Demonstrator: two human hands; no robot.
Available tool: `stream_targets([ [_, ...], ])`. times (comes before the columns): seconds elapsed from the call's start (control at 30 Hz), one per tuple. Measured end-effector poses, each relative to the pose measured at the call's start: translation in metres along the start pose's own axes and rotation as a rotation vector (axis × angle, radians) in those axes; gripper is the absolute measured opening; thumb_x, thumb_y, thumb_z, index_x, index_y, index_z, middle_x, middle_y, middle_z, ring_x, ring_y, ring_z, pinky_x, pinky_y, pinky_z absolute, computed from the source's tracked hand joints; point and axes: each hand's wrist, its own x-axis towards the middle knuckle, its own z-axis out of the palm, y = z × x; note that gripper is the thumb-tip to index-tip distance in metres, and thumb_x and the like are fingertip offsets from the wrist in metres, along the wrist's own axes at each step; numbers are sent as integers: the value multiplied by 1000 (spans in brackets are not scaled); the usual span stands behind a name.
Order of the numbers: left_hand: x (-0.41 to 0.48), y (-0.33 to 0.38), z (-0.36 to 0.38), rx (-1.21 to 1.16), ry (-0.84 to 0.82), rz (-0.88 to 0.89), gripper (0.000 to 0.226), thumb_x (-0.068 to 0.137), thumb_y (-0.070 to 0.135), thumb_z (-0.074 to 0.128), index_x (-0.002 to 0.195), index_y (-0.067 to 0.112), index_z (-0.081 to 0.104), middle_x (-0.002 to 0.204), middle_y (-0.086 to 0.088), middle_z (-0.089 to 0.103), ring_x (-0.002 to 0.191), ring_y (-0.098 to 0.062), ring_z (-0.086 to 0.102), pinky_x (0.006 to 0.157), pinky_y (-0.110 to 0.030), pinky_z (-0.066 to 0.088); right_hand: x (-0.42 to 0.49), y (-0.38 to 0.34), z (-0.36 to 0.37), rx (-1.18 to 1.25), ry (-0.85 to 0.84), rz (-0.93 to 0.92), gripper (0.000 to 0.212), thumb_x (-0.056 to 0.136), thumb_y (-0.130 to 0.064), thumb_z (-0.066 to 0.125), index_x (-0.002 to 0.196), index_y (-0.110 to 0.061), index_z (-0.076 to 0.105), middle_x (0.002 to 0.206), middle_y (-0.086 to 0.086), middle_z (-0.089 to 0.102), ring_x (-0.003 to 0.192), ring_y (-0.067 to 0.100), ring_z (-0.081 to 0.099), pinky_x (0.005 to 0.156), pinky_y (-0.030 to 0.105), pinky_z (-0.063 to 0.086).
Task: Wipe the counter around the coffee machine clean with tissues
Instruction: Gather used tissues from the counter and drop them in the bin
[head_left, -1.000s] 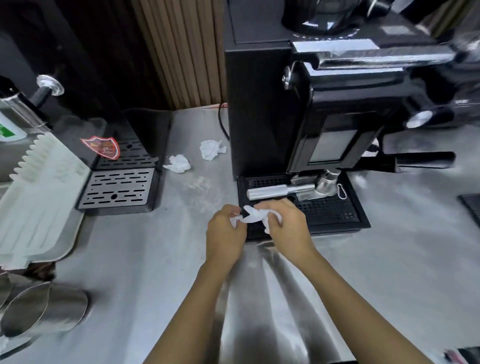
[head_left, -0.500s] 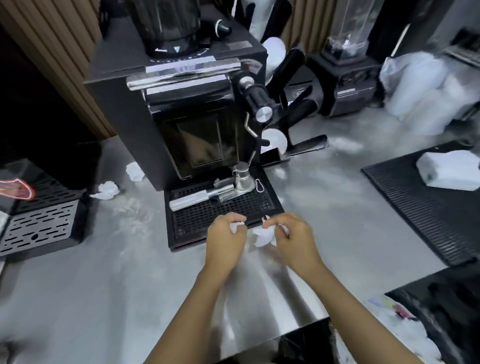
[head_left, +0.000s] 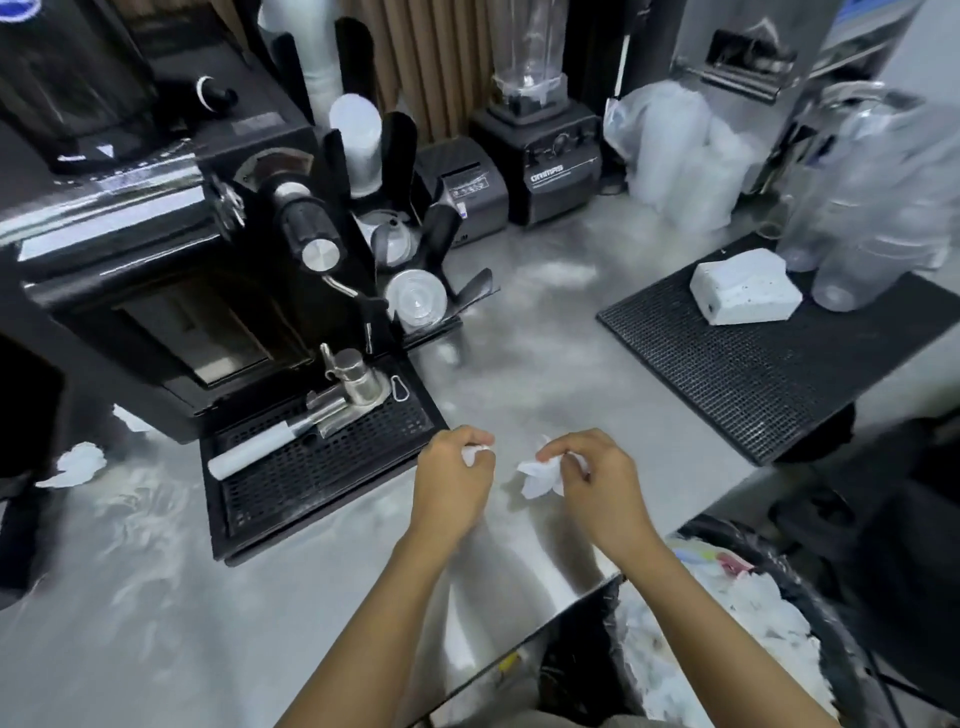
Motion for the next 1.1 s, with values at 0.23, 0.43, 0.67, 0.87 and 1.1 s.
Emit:
stream_targets([
  [0.23, 1, 31, 48, 34, -158, 109, 19, 89, 13, 57, 99, 20, 70, 109, 5, 63, 93, -5, 55, 67, 0, 36, -13, 30, -54, -18, 143, 140, 40, 87, 10, 48, 80, -24, 70, 98, -2, 62, 83, -5, 56, 72, 0, 36],
  [0.43, -8, 56, 101, 85, -317, 241, 19, 88, 12, 58, 100, 17, 71, 108, 5, 64, 94, -6, 54, 69, 3, 32, -47, 63, -101, -20, 320, 324, 38, 93, 6, 45, 84, -22, 70, 104, 0, 60, 71, 0, 53, 65, 5, 38],
  [0.67, -24, 85, 148, 58, -503, 326, 19, 89, 11, 58, 99, 21, 70, 111, 7, 62, 90, 6, 50, 70, 7, 32, -92, 109, -131, -31, 448, 590, 37, 96, 2, 39, 91, -20, 68, 110, 5, 58, 53, 8, 43, 52, 19, 30],
  [0.87, -44, 102, 185, 56, -675, 373, 19, 88, 14, 58, 97, 25, 70, 106, 8, 61, 97, -5, 56, 75, -5, 40, -131, 139, -156, -48, 420, 824, 39, 98, -5, 39, 133, -14, 55, 142, 11, 49, 109, 25, 56, 74, 20, 44],
  [1.1, -71, 103, 226, 228, -818, 368, 22, 91, 21, 58, 111, 20, 66, 117, 1, 59, 98, -10, 52, 78, -18, 38, -154, 145, -164, 60, 519, 914, 44, 99, -7, 43, 141, -17, 48, 147, 3, 47, 126, 21, 49, 88, 23, 35],
])
